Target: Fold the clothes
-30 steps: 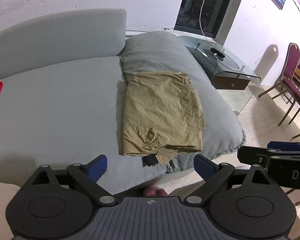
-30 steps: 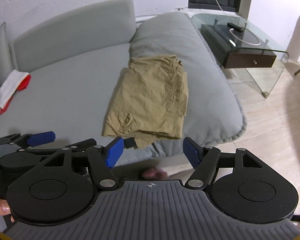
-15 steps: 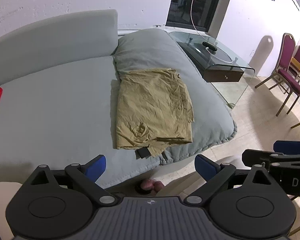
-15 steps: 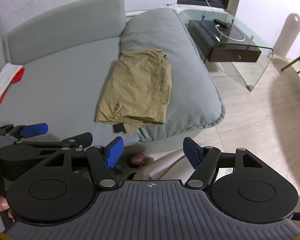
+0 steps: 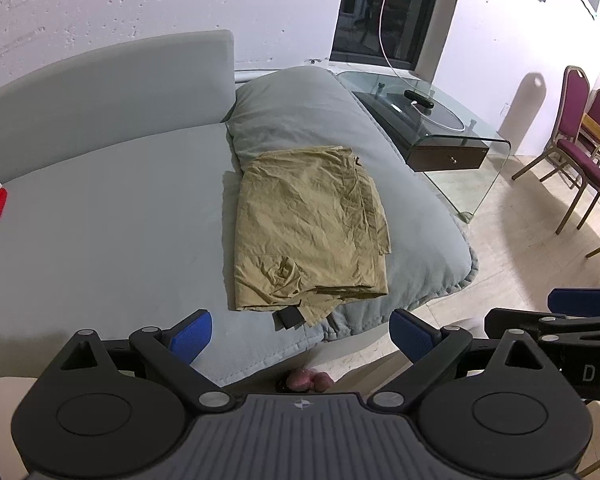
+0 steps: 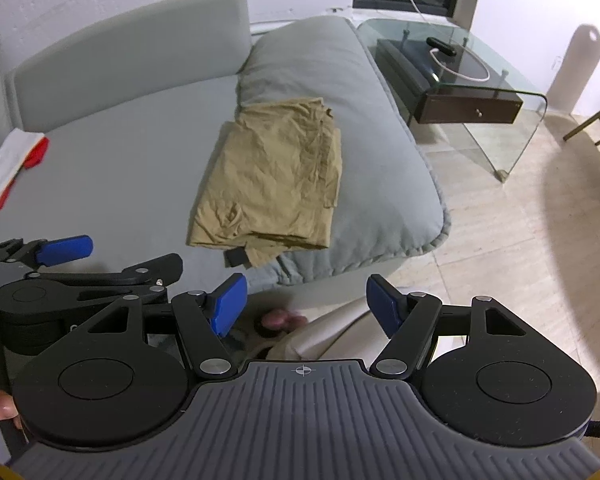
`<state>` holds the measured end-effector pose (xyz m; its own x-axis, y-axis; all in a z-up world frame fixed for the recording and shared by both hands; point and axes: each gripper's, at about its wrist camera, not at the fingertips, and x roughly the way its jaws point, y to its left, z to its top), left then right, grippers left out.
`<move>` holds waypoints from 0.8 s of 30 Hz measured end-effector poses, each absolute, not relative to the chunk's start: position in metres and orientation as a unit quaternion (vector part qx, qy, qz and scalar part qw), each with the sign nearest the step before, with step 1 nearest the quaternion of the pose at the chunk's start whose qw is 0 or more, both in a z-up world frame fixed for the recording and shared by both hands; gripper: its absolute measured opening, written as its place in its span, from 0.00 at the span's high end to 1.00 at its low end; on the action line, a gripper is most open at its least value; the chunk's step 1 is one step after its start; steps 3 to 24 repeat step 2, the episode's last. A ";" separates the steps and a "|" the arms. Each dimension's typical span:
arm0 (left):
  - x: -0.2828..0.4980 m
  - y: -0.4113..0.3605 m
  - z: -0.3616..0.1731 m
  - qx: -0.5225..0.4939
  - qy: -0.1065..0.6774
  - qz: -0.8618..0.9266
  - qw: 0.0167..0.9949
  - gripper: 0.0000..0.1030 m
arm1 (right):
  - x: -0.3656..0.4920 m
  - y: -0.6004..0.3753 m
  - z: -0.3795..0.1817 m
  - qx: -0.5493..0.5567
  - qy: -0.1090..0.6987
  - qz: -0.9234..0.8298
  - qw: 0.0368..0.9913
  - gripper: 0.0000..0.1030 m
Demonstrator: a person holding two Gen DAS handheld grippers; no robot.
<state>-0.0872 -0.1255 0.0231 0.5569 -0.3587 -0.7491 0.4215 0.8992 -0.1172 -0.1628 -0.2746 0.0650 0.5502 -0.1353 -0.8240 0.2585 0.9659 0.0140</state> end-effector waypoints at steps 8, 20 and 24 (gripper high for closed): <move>-0.087 -0.126 0.023 0.037 0.417 -0.221 0.881 0.06 | -0.162 -0.275 0.065 0.068 0.461 -0.112 0.878 0.30; -0.087 -0.126 0.023 0.037 0.417 -0.221 0.881 0.06 | -0.162 -0.275 0.065 0.068 0.461 -0.112 0.878 0.30; -0.087 -0.126 0.023 0.037 0.417 -0.221 0.881 0.06 | -0.162 -0.275 0.065 0.068 0.461 -0.112 0.878 0.30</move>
